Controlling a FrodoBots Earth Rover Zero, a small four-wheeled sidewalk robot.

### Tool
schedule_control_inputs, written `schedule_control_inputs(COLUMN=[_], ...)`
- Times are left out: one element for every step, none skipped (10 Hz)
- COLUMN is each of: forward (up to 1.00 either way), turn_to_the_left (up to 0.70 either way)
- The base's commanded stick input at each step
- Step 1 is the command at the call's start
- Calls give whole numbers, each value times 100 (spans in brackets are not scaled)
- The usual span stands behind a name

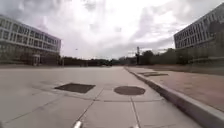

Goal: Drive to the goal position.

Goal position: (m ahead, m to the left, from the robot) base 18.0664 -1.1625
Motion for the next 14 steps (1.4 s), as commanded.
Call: schedule_control_inputs(forward=[100,100,100,100,100,100,100,100,100,100,100,100,100,100], turn_to_the_left=[-20,-34,-32,-7,0,0,0,0,0,0,0,0,0,0])
